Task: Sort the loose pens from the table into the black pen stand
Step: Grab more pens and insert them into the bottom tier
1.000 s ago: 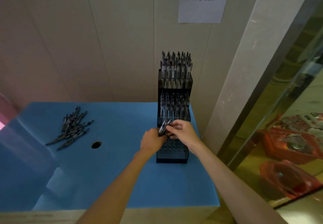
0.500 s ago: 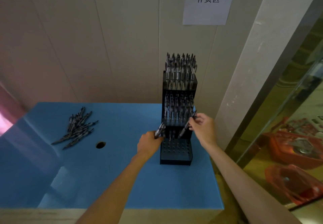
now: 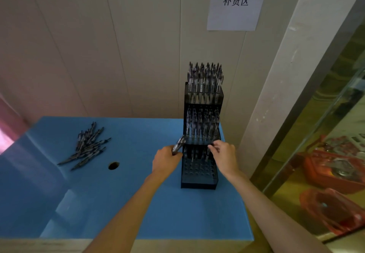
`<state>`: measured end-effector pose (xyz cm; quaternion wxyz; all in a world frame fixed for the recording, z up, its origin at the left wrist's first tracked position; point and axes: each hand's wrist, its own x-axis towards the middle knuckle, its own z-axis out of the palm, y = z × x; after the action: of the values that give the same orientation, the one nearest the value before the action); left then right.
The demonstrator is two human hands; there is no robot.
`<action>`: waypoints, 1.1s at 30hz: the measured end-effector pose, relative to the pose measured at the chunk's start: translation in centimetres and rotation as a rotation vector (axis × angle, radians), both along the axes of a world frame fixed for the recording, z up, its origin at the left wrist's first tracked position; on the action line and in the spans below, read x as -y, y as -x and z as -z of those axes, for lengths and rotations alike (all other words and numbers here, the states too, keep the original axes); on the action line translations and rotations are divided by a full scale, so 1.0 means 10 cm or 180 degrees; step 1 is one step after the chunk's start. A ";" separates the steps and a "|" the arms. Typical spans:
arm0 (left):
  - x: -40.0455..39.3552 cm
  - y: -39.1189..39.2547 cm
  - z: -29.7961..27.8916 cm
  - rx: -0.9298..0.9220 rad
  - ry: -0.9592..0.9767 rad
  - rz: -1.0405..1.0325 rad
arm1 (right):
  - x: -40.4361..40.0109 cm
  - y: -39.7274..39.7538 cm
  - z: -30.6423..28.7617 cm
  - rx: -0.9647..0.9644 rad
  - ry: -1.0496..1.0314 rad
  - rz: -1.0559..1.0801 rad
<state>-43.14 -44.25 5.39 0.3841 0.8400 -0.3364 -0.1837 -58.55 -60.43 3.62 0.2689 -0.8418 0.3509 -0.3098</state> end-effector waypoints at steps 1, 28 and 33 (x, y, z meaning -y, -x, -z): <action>-0.01 -0.01 0.00 0.0012 -0.0010 -0.0004 | 0.00 -0.01 0.00 -0.0035 0.0010 -0.0007; 0.10 0.04 0.07 -0.0093 -0.0044 0.0180 | 0.03 0.04 0.11 -0.1287 -0.0222 0.0206; 0.19 0.06 -0.01 -0.0133 -0.0083 0.0298 | -0.09 0.08 -0.23 -0.0404 -0.0472 0.0101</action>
<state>-43.74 -46.18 5.47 0.3711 0.8243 -0.3648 -0.2233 -59.37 -59.54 5.93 0.3028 -0.8318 0.4025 -0.2332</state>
